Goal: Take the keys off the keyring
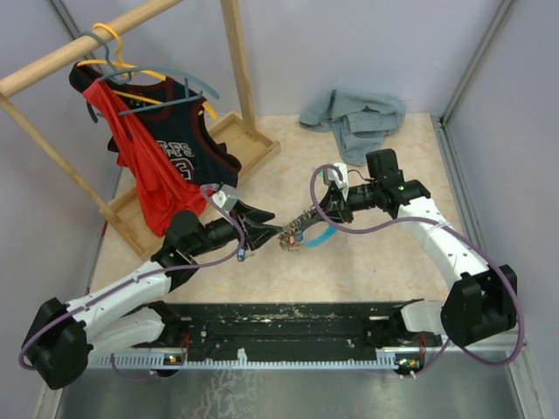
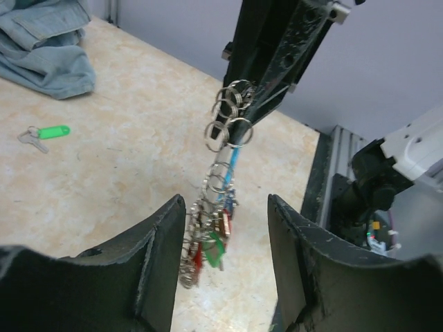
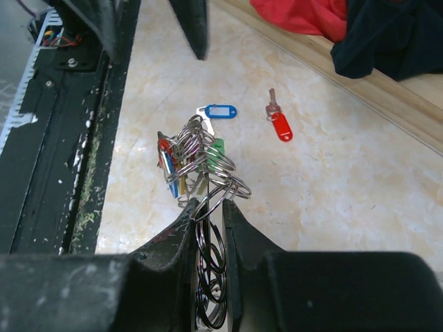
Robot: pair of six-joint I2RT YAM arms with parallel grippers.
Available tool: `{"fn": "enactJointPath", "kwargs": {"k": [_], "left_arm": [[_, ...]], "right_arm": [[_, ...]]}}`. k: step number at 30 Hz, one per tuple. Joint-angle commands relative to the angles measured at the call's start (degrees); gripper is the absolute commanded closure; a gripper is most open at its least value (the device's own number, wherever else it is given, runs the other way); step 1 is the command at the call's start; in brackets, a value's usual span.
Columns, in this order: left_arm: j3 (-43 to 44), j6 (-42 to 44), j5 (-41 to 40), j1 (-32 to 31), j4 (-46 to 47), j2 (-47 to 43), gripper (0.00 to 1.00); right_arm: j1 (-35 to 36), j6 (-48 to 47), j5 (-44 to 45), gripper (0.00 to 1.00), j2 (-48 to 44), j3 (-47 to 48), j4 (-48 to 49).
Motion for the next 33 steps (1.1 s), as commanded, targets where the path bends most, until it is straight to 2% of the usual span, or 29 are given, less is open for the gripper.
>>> {"fn": "enactJointPath", "kwargs": {"k": [1,5,9,14,21,26,33], "left_arm": [[0.7,-8.4,2.0,-0.4,-2.3,-2.9,0.46],[-0.4,-11.3,-1.1,-3.8,-1.2,-3.8,0.48],[-1.5,-12.3,-4.5,-7.3,3.8,1.0,0.51],[-3.2,-13.6,-5.9,-7.4,10.7,7.8,0.50],[-4.0,-14.1,-8.5,-7.4,17.9,12.6,0.45],[-3.9,-14.6,-10.9,-7.4,19.1,14.6,0.42],[-2.3,-14.4,-13.9,-7.4,15.7,15.3,0.40]], "right_arm": [[-0.2,8.4,1.0,0.99,-1.1,2.7,8.4],[-0.2,12.6,3.0,0.99,-0.9,2.3,11.2],[-0.2,14.6,4.3,0.99,-0.4,2.5,12.2],[-0.2,15.5,5.0,0.99,-0.3,2.5,12.4],[-0.2,16.0,5.2,0.99,0.0,2.8,12.2],[-0.2,16.2,5.3,0.99,0.1,2.8,12.3],[-0.2,16.5,5.3,0.99,0.2,2.8,12.3]]}}
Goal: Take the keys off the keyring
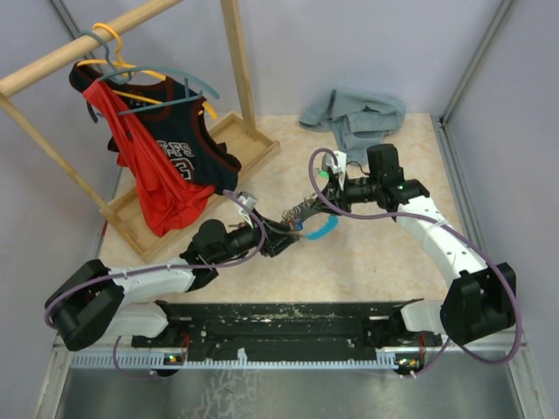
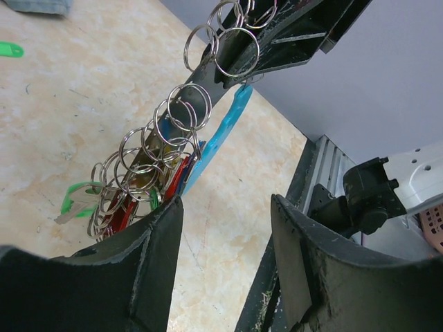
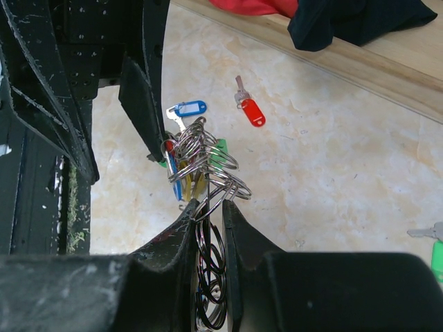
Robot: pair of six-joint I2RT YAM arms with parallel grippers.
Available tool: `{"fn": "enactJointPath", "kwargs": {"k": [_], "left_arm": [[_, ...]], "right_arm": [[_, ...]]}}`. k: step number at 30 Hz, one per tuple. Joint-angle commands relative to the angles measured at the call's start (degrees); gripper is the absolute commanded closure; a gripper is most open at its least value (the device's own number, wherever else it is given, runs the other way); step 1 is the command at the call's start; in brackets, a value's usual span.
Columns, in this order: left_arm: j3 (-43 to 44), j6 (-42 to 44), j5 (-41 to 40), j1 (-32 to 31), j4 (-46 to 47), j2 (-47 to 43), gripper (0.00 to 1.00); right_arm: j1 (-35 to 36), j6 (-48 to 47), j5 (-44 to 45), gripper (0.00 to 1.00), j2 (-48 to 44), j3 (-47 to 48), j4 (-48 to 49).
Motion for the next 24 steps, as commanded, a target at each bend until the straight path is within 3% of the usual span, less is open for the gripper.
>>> {"fn": "enactJointPath", "kwargs": {"k": [1,13,24], "left_arm": [[1.7,-0.4,-2.8,-0.1,0.2,0.6,0.40],[3.0,-3.0,-1.8,0.0,2.5,3.3,0.49],[4.6,-4.7,-1.6,-0.1,4.0,5.8,0.51]], "right_arm": [[-0.2,1.1,-2.5,0.99,-0.2,2.8,2.9],[-0.2,1.4,-2.7,0.99,-0.1,2.5,3.3],[-0.2,1.4,-2.7,1.00,0.0,2.5,3.4]]}}
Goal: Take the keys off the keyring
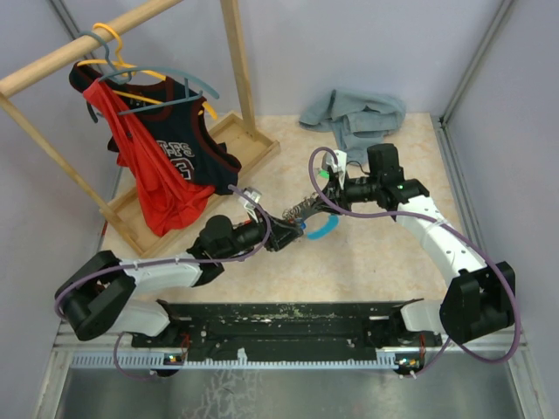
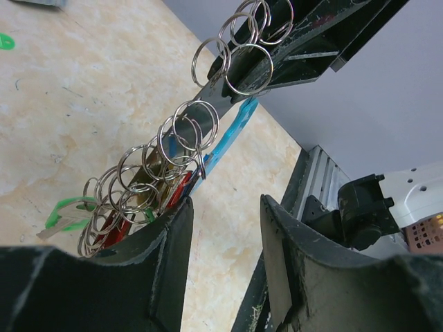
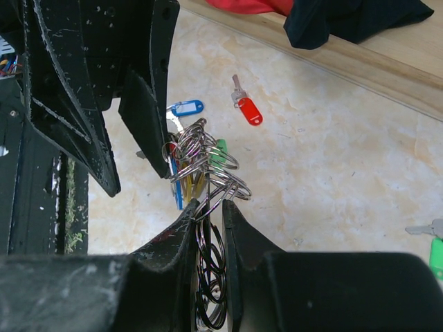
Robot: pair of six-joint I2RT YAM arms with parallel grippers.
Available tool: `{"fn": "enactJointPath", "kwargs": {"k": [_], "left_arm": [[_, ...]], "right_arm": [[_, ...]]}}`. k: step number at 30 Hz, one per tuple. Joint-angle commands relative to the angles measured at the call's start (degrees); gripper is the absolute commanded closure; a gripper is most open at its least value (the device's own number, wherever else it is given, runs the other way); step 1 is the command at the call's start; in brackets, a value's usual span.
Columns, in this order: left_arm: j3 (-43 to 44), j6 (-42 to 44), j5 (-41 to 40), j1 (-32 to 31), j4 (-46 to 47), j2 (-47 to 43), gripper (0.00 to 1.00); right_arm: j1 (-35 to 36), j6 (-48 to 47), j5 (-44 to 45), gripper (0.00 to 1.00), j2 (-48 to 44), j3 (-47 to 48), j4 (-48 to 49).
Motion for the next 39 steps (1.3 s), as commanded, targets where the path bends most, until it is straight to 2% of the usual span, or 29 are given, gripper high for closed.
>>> {"fn": "enactJointPath", "kwargs": {"k": [1,9,15,20,22,24,35,39], "left_arm": [[2.3,-1.5,-0.6,-0.1,2.4,1.4,0.51],[4.4,-3.1,-3.3,-0.1,0.1,1.6,0.44],[3.2,-3.9,-2.1,0.1,3.9,0.8,0.42],[3.2,-5.3,0.9,1.8,4.7,1.0,0.45],[2.6,-6.6,2.2,2.8,6.2,1.1,0.53],[2.3,-7.1,2.8,3.5,6.9,1.0,0.56],[2.6,-3.4,6.4,5.8,4.0,-2.0,0.56],[2.9,2.5,6.7,6.3,-1.5,-4.5,0.56]], "right_arm": [[-0.2,1.0,-3.1,1.00,-0.5,2.5,2.9],[-0.2,1.1,-3.0,1.00,-0.5,2.5,2.9],[-0.2,1.1,-3.0,1.00,-0.4,2.5,2.9],[-0.2,1.1,-3.5,1.00,-0.4,2.5,2.8],[-0.2,1.0,-3.6,1.00,-0.4,2.5,2.8],[-0.2,1.1,-3.6,1.00,-0.3,2.5,2.8],[-0.2,0.9,-4.3,1.00,0.3,2.7,2.4],[-0.2,0.7,-4.5,1.00,0.2,2.8,2.3]]}}
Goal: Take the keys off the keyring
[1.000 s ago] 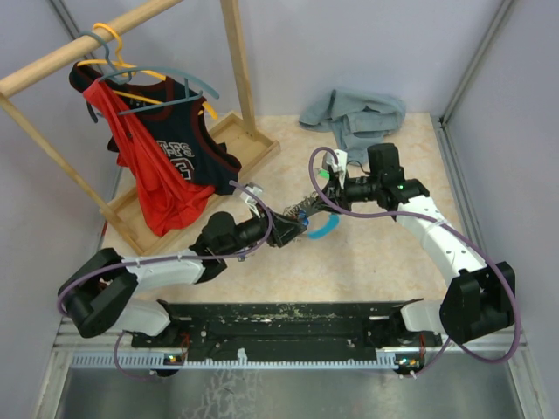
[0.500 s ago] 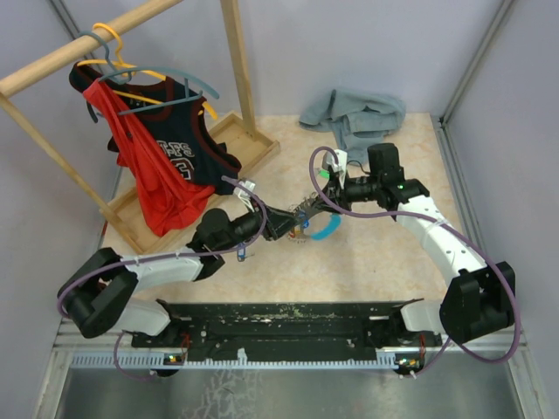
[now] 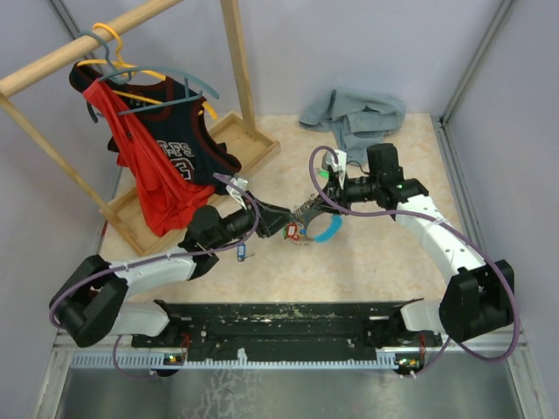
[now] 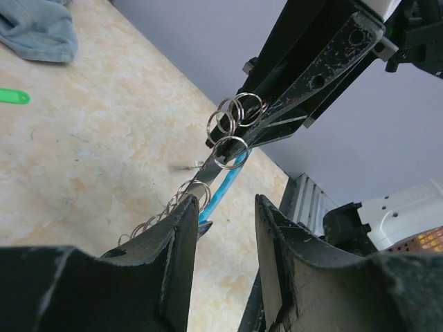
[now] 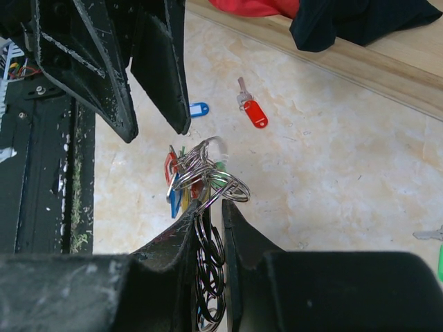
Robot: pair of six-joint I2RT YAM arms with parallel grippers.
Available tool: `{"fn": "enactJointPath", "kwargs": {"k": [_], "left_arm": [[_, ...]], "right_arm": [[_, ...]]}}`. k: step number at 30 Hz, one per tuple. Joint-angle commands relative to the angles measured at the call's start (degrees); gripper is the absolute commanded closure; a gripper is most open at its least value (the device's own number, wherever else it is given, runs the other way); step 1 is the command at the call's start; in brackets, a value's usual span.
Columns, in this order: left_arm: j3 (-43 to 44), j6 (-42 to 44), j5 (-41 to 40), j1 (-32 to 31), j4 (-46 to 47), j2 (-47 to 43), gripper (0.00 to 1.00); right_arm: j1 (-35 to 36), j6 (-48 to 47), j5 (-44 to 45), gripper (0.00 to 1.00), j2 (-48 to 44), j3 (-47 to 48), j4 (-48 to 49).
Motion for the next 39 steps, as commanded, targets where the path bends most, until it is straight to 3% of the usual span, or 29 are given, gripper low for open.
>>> {"fn": "enactJointPath", "kwargs": {"k": [1,4,10,39], "left_arm": [[0.7,8.2,1.4,0.7,-6.3,-4.0,0.56],[2.4,12.4,0.9,0.7,-13.2,-5.6,0.58],[6.1,10.9,2.9,0.5,-19.3,-4.3,0.65],[11.5,12.3,-0.9,-2.3,-27.4,0.9,0.70]], "right_arm": [[-0.1,0.3,-3.5,1.00,-0.3,2.8,1.9],[-0.1,0.2,-3.5,1.00,-0.2,2.7,2.0],[-0.1,0.3,-3.4,1.00,0.0,2.7,1.9],[-0.1,0.2,-3.5,1.00,0.2,2.7,1.7]]}}
